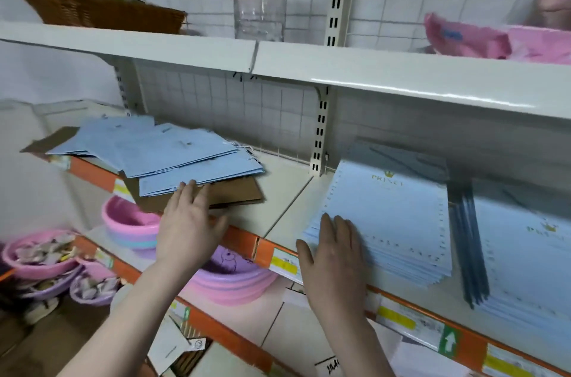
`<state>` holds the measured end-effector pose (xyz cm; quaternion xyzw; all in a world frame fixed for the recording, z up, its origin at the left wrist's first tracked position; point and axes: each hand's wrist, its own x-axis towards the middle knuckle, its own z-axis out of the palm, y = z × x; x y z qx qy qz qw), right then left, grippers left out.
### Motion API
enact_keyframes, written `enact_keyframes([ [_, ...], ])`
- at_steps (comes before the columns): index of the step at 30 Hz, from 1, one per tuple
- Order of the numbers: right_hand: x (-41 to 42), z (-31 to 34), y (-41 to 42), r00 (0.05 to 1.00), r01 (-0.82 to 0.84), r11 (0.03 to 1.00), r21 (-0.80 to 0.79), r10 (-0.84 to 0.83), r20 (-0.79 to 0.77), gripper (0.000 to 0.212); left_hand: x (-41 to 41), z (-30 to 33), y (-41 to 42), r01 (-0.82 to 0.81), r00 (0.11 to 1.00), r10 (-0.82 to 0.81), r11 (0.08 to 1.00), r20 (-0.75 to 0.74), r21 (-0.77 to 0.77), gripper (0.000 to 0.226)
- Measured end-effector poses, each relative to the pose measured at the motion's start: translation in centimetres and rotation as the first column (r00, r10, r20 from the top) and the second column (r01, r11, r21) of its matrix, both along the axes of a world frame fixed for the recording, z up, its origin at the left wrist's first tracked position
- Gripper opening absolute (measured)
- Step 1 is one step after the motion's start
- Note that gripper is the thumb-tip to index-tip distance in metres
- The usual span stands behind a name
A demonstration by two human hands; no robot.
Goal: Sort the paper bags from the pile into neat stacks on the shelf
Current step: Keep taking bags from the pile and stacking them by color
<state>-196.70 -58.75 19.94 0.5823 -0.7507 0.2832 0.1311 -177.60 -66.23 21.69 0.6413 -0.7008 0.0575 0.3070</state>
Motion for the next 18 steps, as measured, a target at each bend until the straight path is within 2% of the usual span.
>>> enact_keyframes([
  [9,11.4,0.5,-5.5,0.993,-0.107,0.991,-0.078,0.110,0.040,0.050,12.3,0.2,-2.1,-0.072,0.995,0.070,0.997,-0.065,-0.029,0.055],
  [14,18.4,0.1,-9.5,0.992,-0.104,0.992,-0.066,0.109,0.062,0.052,20.3,-0.1,-5.7,-0.092,0.994,0.093,0.995,-0.052,0.028,0.062],
  [18,22.9,0.0,-12.3,0.992,-0.072,0.996,-0.057,0.078,0.103,0.053,24.9,-0.1,-9.4,-0.032,0.999,0.032,0.999,-0.005,0.009,0.061],
])
